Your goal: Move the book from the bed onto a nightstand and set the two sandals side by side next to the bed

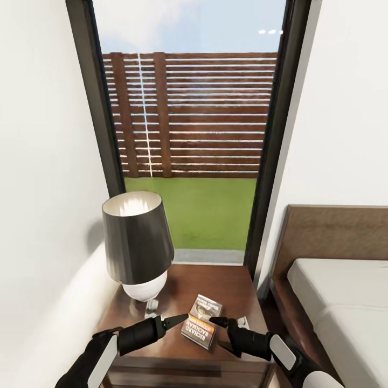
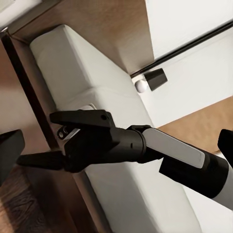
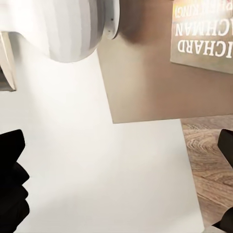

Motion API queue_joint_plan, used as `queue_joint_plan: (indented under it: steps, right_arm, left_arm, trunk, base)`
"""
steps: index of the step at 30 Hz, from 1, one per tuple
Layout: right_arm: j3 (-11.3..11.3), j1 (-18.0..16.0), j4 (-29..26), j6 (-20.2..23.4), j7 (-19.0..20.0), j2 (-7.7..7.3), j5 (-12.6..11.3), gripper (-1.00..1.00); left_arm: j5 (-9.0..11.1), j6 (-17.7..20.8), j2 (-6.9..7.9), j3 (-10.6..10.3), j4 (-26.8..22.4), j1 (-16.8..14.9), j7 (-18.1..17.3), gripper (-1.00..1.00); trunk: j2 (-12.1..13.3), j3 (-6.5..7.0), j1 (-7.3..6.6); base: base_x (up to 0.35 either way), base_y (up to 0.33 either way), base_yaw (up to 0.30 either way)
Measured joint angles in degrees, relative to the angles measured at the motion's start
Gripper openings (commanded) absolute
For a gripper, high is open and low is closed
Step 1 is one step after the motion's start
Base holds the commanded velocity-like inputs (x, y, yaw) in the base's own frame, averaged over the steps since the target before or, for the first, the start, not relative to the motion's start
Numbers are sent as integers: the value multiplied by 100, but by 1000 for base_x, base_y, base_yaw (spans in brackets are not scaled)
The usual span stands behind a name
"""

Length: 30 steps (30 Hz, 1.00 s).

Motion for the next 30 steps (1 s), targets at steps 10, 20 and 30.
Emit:
queue_joint_plan:
  steps: [10,20,30]
  right_arm:
    - [0,0,-11,-17,-9,-30,14,100]
    - [7,14,51,-139,-8,-661,68,100]
    - [25,33,97,-671,-2,-1419,1353,100]
  left_arm:
    - [-23,-28,1,9,7,0,291,100]
    - [-71,-73,40,22,69,1,984,100]
    - [-733,-83,14,-22,90,0,2790,100]
  trunk:
    - [401,180,-220]
    - [802,359,-439]
    - [1204,539,-659]
  base:
    - [0,0,0]
    - [0,0,0]
    - [0,0,0]
